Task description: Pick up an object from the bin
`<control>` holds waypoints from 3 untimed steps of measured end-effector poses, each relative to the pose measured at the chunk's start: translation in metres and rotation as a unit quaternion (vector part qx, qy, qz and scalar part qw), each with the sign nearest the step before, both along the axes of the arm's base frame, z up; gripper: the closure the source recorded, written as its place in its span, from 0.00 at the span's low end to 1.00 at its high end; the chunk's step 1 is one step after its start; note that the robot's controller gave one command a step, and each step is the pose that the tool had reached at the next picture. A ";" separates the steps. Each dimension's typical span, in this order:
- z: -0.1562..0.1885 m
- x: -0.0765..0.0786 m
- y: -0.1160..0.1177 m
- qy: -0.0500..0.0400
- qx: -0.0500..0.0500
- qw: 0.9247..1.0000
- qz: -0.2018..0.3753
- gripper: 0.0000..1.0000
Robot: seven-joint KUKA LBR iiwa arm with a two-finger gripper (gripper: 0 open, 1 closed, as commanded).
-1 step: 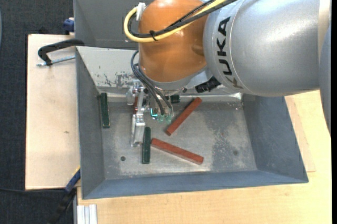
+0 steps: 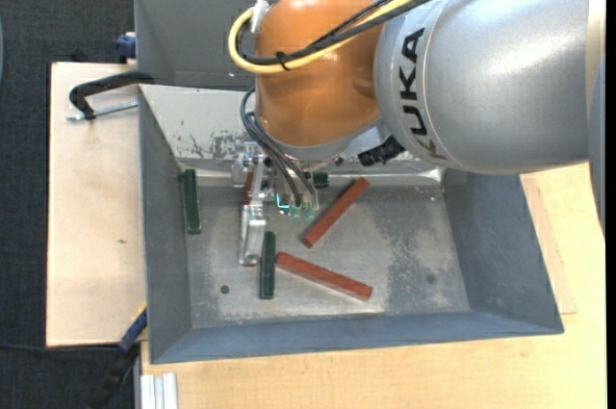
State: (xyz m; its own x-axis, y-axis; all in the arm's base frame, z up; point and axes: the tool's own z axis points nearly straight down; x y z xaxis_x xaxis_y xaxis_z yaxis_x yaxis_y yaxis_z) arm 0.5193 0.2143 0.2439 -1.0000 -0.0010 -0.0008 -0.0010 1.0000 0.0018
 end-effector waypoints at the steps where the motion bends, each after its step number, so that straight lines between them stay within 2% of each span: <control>1: -0.047 0.014 -0.017 -0.003 0.001 1.000 0.010 0.00; 2: -0.115 0.005 -0.062 -0.002 0.000 0.997 0.076 0.00; 3: -0.164 -0.003 -0.077 0.000 -0.001 0.997 0.076 0.00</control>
Offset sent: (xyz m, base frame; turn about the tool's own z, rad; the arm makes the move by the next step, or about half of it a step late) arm 0.0008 -0.0751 -0.1308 -0.1631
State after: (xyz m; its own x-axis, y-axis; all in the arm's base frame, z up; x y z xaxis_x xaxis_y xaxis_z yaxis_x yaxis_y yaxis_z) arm 0.5165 0.1376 0.0797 -0.9883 -0.1528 -0.0005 -0.1528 0.9883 0.0008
